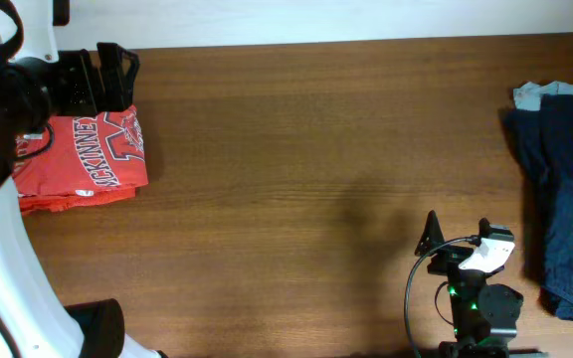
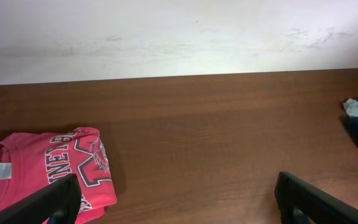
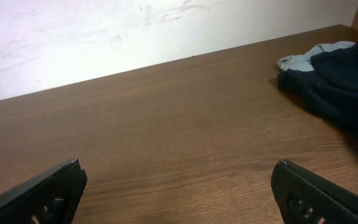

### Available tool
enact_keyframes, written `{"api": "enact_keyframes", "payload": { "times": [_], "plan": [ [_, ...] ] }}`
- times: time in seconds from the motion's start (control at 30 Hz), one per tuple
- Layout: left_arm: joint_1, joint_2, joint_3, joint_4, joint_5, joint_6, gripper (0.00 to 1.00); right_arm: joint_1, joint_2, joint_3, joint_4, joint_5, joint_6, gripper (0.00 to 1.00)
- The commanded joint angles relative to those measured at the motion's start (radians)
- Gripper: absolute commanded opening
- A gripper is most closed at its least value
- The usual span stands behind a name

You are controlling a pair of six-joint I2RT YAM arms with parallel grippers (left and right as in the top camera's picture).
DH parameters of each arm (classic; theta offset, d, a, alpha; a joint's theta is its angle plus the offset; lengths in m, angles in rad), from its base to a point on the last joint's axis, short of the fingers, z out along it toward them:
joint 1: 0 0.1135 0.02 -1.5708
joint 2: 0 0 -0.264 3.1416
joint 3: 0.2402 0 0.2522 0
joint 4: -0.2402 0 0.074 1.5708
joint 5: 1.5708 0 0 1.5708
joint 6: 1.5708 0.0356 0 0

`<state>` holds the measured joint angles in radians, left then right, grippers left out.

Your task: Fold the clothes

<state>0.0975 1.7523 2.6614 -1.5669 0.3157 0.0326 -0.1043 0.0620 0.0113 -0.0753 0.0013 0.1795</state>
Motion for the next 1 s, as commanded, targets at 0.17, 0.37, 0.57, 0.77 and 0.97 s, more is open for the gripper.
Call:
{"api": "enact_keyframes", "payload": {
  "times": [0.17,0.37,0.57,0.77,0.97],
  "plan": [
    [-0.006,-0.004,-0.019,0.031,-0.035,0.019,0.99,-0.008,0.003,-0.006,-0.005,-0.001,-0.007,0.99],
    [-0.054,-0.197,-0.388,0.41,-0.034,0.051,0.99,-0.008,0.003,-0.006,-0.005,-0.001,-0.007,0.99],
    [-0.054,-0.469,-0.929,0.802,-0.036,0.051,0.99,-0.008,0.003,-0.006,-0.005,-0.001,-0.007,0.99],
    [-0.054,-0.742,-1.455,1.181,-0.026,0.05,0.99,-0.008,0.003,-0.006,-0.005,-0.001,-0.007,0.99],
    [-0.054,-1.075,-2.016,1.541,-0.023,0.05,0.99,-0.008,0.003,-0.006,-0.005,-0.001,-0.007,0.99]
  ]
}}
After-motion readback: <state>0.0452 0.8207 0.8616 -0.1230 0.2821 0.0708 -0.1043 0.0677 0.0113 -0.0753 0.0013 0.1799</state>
